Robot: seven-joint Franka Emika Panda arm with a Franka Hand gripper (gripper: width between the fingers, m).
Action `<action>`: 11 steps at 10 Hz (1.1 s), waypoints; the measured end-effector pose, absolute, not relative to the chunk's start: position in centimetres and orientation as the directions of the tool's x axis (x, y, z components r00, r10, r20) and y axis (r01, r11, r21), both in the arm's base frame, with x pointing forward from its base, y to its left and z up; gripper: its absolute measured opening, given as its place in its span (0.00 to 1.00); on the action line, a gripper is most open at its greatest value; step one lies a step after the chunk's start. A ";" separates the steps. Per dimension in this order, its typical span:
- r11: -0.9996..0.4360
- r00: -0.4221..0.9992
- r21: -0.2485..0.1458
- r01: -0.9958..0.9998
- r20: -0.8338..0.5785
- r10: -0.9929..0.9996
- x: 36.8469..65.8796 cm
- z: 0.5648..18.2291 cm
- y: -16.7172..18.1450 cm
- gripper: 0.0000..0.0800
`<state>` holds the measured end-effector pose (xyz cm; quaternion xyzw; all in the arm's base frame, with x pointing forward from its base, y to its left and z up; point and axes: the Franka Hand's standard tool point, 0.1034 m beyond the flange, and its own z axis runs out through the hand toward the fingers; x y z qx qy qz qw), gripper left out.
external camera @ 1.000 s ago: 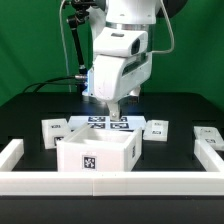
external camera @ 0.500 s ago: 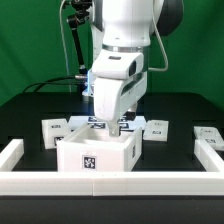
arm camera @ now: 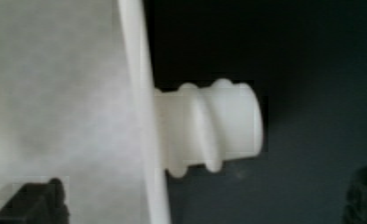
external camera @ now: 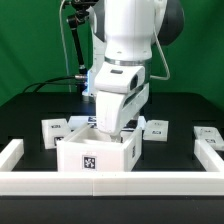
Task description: Assemble cabinet
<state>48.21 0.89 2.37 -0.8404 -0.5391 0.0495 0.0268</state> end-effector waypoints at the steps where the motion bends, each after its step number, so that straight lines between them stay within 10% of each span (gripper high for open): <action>1: -0.419 0.416 -0.100 0.902 -0.055 0.908 48.2 2.3 1.0 0.84; 6: -0.420 0.417 -0.100 0.902 -0.055 0.907 48.2 2.3 0.9 0.10; 11: -0.420 0.417 -0.093 0.903 -0.052 0.907 48.4 2.4 0.9 0.05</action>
Offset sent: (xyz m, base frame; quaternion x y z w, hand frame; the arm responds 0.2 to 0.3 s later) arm 0.0000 0.0000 0.0000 0.0000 0.0000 0.0000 1.0000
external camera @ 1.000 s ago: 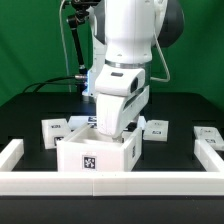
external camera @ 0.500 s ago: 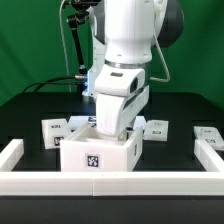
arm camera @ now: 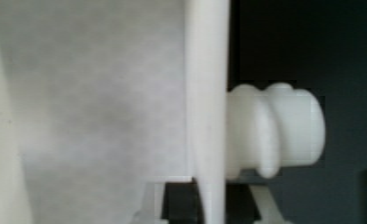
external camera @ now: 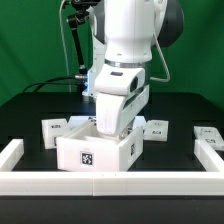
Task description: Assemble cabinet
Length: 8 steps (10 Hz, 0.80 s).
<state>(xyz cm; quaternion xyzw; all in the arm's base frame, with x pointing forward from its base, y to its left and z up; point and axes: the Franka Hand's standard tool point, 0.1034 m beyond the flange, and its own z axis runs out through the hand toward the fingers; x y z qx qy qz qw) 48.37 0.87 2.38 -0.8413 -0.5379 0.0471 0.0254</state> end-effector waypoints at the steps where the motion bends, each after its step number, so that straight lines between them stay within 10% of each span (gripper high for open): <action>1: -0.420 0.417 -0.093 0.903 -0.052 0.907 48.4 2.4 0.9 0.05; 8: -0.094 0.089 -0.085 0.992 -0.052 0.995 48.8 2.7 1.5 0.05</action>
Offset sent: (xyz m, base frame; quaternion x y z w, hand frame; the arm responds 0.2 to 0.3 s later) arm 0.0098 0.0138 0.0066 -0.0008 0.0136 -0.2080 0.9780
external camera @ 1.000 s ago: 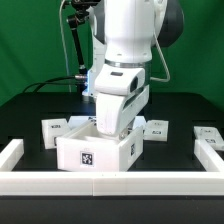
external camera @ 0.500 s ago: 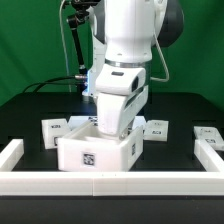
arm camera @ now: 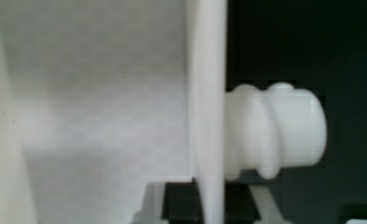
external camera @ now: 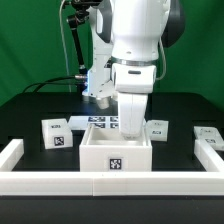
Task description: Assemble cabinet
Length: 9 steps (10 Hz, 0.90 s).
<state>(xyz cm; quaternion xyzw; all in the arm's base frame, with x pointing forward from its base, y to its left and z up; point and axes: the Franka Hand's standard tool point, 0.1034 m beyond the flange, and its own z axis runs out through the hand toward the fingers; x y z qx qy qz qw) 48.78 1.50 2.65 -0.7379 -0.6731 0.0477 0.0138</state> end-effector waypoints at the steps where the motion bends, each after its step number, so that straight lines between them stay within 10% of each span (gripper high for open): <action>1: -0.094 0.089 -0.085 0.992 -0.052 0.995 48.8 2.7 1.5 0.05; 9: 0.007 -0.008 -0.062 0.998 -0.018 1.000 50.2 2.3 7.6 0.05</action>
Offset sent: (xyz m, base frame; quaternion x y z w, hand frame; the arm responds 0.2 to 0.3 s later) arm 0.0013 0.0379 -0.0022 -0.0010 0.0119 -0.0694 0.9975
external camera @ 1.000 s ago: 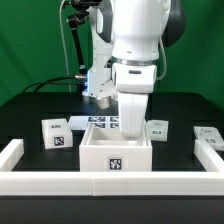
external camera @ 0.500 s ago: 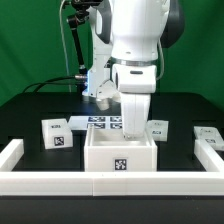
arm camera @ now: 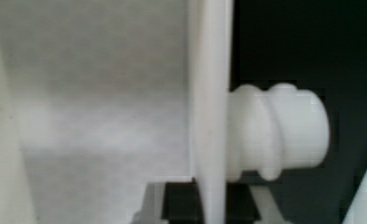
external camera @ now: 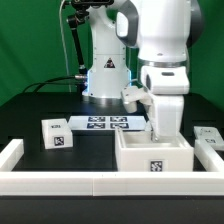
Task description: Assemble cabinet
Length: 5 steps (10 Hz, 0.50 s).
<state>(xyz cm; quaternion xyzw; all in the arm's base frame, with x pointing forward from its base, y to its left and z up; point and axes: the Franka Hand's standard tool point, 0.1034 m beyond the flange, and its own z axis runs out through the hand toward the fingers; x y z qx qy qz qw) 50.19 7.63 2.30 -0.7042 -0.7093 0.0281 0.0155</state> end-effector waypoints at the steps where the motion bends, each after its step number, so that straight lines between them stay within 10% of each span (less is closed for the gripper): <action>1: 0.002 -0.003 -0.056 0.998 -0.016 1.000 50.6 2.3 8.2 0.05; 5: -0.057 0.057 -0.042 0.997 -0.011 0.998 52.0 2.4 11.0 0.05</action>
Offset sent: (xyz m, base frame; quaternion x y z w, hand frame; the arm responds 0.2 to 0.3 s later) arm 0.0183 0.0333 -0.0007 0.0051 -0.0046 0.0417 0.9991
